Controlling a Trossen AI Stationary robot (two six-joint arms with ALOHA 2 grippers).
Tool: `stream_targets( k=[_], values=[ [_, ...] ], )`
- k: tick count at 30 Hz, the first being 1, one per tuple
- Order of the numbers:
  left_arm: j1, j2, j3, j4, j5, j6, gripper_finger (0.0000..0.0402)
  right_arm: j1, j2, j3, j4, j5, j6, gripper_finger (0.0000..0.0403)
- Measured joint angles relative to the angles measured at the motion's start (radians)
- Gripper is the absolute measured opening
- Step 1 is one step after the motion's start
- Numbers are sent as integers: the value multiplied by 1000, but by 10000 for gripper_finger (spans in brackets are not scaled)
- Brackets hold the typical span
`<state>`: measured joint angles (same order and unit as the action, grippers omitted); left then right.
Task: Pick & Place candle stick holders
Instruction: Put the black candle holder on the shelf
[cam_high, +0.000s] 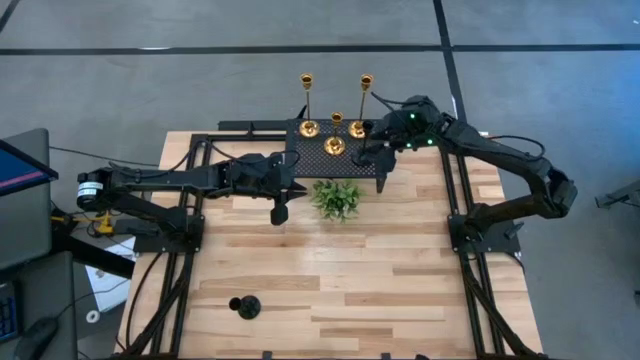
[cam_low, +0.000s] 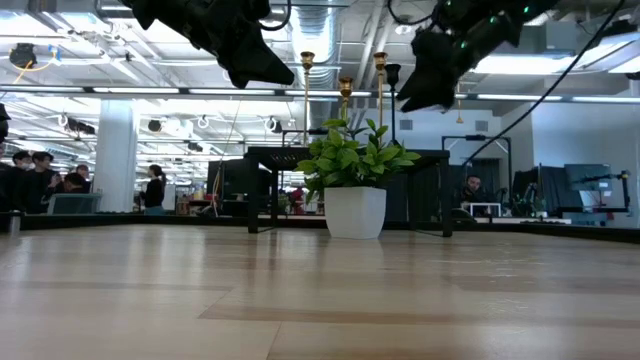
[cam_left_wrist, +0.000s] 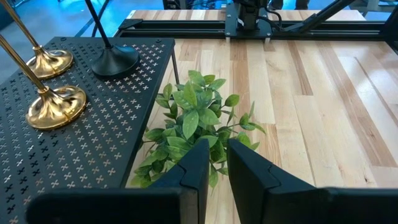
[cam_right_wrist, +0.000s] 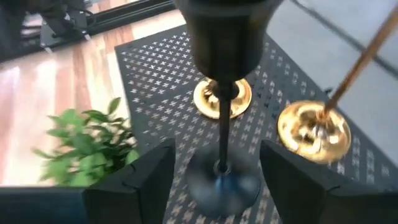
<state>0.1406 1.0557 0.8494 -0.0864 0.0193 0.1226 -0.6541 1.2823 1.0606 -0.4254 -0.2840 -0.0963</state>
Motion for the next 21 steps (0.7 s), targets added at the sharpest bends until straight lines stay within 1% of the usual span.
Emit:
stream_targets(
  k=[3,6,8,14,15,16,18,21],
  values=[
    [0,0,0,0,0,0,57,15,-31,52,-113,0,20,223],
    [0,0,0,0,0,0,57,47,-78,80,-173,0,23,195],
    [0,0,0,0,0,0,57,77,-113,83,-189,-2,27,163],
    [-1,-34,0,-11,0,0,55,187,-207,83,-236,-3,27,27],
    [-4,-42,0,-7,0,0,51,207,-219,83,-245,-3,26,14],
    [-10,-52,0,-16,-1,0,47,225,-228,83,-251,-3,22,10],
    [-26,-76,0,-41,-1,0,36,262,-242,82,-261,-3,30,14],
    [-78,-103,0,-75,-1,0,15,311,-249,80,-258,15,42,6]
  ],
)
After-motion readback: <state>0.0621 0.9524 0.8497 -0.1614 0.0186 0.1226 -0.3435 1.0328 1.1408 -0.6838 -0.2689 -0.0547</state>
